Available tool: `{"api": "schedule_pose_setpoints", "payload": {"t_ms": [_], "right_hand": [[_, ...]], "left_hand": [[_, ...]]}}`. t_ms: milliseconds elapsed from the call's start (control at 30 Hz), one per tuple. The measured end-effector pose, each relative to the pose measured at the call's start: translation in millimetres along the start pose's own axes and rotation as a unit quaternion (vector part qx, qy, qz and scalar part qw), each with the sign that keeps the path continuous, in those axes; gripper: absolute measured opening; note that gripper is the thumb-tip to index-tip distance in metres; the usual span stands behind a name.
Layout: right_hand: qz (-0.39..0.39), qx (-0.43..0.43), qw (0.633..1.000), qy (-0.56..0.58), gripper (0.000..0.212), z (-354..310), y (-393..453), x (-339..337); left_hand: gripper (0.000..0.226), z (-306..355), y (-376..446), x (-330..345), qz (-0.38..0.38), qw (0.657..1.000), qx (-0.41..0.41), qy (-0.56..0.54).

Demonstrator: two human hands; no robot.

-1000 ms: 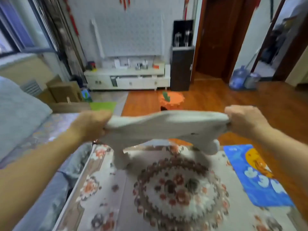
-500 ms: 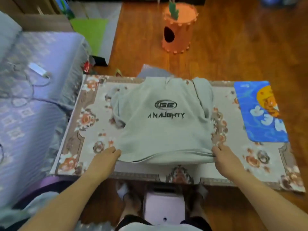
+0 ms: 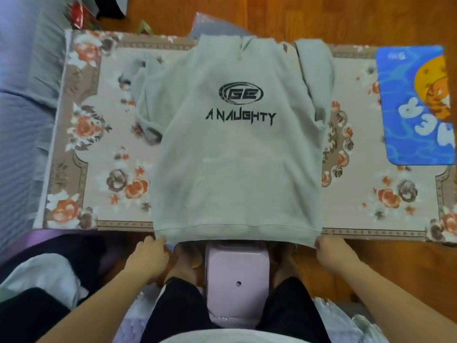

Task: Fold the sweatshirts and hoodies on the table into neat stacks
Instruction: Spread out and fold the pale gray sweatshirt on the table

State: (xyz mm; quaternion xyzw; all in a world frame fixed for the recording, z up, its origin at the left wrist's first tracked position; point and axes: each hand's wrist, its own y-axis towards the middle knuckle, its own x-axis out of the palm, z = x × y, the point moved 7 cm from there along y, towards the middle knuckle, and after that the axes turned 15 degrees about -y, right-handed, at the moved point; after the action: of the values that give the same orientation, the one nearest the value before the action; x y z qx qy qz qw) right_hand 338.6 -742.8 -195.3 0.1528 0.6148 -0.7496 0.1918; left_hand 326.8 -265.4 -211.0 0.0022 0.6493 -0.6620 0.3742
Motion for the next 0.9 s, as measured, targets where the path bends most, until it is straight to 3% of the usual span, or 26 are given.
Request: {"api": "schedule_pose_setpoints", "payload": {"t_ms": [100, 267, 367, 500, 633, 700, 767, 833, 900], "right_hand": [[0.058, 0.033, 0.993, 0.095, 0.028, -8, 51, -38], [0.165, 0.068, 0.974, 0.141, 0.048, -17, 109, -125], [0.265, 0.072, 0.953, 0.127, 0.055, -28, 135, -183], [0.429, 0.041, 0.899, 0.074, 0.053, -48, 177, -260], [0.539, 0.111, 0.834, 0.030, 0.048, -26, 221, -311], [0.538, 0.174, 0.823, 0.062, 0.051, 6, 241, -328], [0.482, 0.215, 0.838, 0.134, 0.058, 41, 264, -334], [0.398, 0.218, 0.862, 0.227, 0.068, 61, 284, -327], [0.381, 0.199, 0.854, 0.292, 0.072, 64, 292, -318]], "left_hand": [[0.041, 15, 50, -20, 0.075, 0.989, 0.005, -0.127], [0.048, 61, 108, -83, 0.210, 0.963, 0.074, -0.149], [0.047, 98, 134, -127, 0.287, 0.941, 0.146, -0.109], [0.051, 157, 174, -159, 0.366, 0.885, 0.286, 0.023], [0.060, 187, 229, -143, 0.374, 0.875, 0.288, 0.108], [0.063, 186, 244, -137, 0.398, 0.872, 0.265, 0.111], [0.064, 184, 252, -137, 0.424, 0.861, 0.261, 0.109], [0.065, 183, 254, -136, 0.434, 0.854, 0.267, 0.108], [0.066, 181, 255, -134, 0.447, 0.846, 0.272, 0.102]]}}
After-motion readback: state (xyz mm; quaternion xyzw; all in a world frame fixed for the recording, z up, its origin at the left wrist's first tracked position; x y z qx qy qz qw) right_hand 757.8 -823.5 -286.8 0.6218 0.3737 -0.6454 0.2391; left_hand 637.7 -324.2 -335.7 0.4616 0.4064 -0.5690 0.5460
